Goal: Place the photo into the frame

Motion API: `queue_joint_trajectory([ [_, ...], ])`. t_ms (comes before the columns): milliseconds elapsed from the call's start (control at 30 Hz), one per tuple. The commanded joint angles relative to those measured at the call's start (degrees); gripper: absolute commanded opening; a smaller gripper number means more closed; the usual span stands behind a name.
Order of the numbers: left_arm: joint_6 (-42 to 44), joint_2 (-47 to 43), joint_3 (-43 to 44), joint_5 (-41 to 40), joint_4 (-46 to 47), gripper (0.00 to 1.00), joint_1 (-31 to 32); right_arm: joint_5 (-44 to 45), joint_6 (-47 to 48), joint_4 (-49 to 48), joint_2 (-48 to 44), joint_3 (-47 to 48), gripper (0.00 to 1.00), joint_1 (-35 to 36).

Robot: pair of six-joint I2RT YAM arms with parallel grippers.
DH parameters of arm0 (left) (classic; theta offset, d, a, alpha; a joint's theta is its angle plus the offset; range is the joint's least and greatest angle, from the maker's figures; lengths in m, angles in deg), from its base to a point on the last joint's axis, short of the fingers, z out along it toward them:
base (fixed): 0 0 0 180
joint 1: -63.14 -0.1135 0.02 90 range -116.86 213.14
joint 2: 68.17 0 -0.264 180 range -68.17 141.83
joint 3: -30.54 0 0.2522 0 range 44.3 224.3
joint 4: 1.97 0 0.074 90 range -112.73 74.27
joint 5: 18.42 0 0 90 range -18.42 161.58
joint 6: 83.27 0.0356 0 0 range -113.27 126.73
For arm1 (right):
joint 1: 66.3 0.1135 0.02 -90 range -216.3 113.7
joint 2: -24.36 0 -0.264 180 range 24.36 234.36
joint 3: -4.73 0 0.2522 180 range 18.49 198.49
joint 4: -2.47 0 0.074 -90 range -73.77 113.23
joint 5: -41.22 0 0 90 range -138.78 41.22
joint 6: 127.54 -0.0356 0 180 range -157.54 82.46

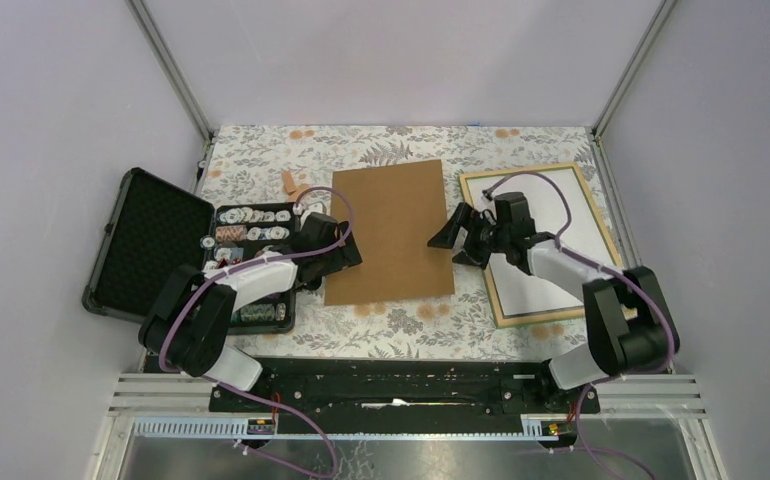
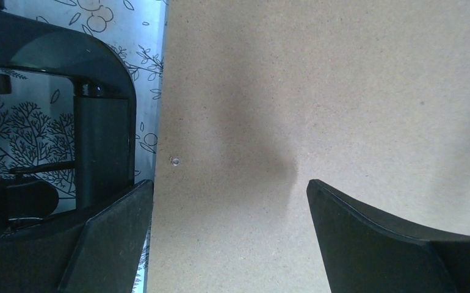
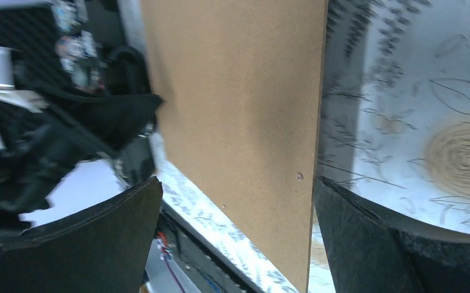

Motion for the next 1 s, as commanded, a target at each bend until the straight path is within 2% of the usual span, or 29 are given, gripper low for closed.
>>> queue_joint_trajectory([
  [0,-7.08,1.62,-3.87,12.77,2.9,0.98,2.19,-13.45,-13.76,-10.28,-8.24,1.77,1.0,5.81],
  [167,-8.93,0.71,-4.96,14.43,4.32,0.98,3.31,-4.02,-19.52,-9.47,-15.5,-1.31,1.0,8.85],
  [267,-9.3,-0.94,-5.93,14.49,4.65,0.99,3.78,0.07,-20.29,-7.86,-18.9,-3.14,0.96,9.21],
  [567,-10.3,-3.58,-8.81,15.58,7.05,0.98,4.03,0.25,-22.42,-9.39,-19.94,-5.07,0.81,10.31],
  [733,-9.96,-5.3,-9.85,15.6,7.07,0.99,4.09,5.48,-16.71,0.18,-21.62,-1.26,0.76,11.39],
  [967,-8.65,-8.51,-10.58,14.21,5.35,0.98,4.09,13.15,-9.86,13.05,-23.78,3.31,0.75,11.4],
])
